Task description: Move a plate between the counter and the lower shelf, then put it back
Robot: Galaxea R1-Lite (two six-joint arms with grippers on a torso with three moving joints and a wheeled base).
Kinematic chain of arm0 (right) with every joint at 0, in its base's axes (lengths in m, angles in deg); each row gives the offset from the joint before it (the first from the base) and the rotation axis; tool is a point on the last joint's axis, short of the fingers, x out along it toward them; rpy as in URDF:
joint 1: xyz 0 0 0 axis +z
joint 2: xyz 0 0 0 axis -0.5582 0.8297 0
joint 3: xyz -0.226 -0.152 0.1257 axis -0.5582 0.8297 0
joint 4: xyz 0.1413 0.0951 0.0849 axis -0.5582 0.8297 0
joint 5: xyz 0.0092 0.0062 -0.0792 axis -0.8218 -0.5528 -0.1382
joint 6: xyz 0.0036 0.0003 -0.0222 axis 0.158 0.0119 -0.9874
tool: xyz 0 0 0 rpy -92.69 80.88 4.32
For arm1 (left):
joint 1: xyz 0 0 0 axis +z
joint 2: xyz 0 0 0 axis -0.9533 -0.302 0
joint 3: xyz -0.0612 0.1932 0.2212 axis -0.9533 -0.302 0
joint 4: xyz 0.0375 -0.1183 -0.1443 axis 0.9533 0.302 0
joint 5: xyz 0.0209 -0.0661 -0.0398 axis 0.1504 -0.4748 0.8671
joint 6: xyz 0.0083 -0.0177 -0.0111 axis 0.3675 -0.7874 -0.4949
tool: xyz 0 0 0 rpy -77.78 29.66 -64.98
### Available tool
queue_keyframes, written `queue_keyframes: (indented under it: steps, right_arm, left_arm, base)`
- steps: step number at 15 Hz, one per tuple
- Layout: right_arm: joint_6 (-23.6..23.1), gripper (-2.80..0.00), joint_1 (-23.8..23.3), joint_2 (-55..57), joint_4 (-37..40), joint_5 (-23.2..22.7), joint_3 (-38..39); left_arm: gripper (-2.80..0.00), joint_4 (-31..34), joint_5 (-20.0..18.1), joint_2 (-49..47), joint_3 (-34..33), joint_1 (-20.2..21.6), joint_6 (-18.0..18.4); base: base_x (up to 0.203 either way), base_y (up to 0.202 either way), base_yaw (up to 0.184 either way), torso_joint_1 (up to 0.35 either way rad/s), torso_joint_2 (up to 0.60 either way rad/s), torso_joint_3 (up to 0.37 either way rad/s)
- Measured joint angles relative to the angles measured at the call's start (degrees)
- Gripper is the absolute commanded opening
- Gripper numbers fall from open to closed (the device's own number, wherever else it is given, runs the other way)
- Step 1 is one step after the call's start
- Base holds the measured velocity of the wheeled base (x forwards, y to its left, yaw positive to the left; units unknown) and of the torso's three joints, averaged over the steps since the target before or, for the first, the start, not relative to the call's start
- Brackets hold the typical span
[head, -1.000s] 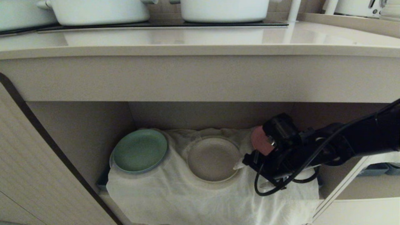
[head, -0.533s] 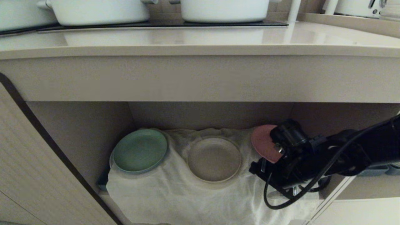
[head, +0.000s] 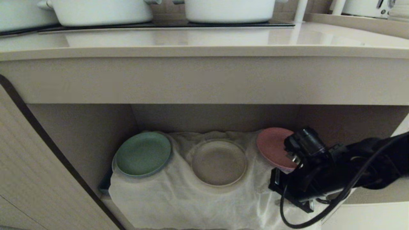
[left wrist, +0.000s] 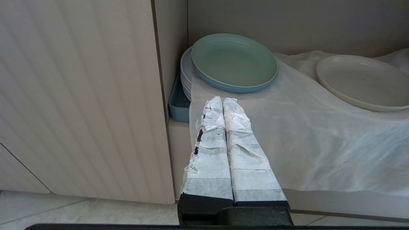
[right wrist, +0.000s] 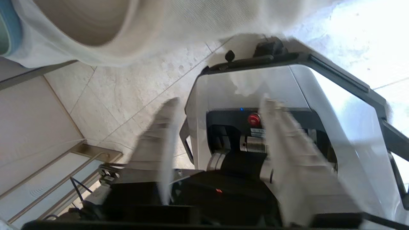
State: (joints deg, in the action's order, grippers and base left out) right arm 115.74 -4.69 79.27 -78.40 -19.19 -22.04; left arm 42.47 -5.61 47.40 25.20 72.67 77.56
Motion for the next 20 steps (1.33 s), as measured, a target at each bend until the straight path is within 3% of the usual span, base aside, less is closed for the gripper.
queue_keyframes:
  steps: [7,13,20]
  right_arm:
    - [-1.6,-2.80,0.0,-5.0,-0.1,0.0,7.4]
    - [-10.1,-2.80,-0.1,-11.7,0.3,1.1,16.3]
    - [-19.3,-2.80,-4.6,-24.6,-0.2,9.3,26.7]
  left_arm:
    - [-2.80,0.0,0.0,0.0,0.0,0.0,0.0]
    - [-2.80,0.0,0.0,0.0,0.0,0.0,0.0]
    - [-2.80,0.0,0.0,0.0,0.0,0.0,-0.1]
  base:
    - [0.000,0.000,0.000,0.000,0.00,0.000]
    - [0.000,0.000,0.000,0.000,0.00,0.000]
    - [0.000,0.000,0.000,0.000,0.00,0.000]
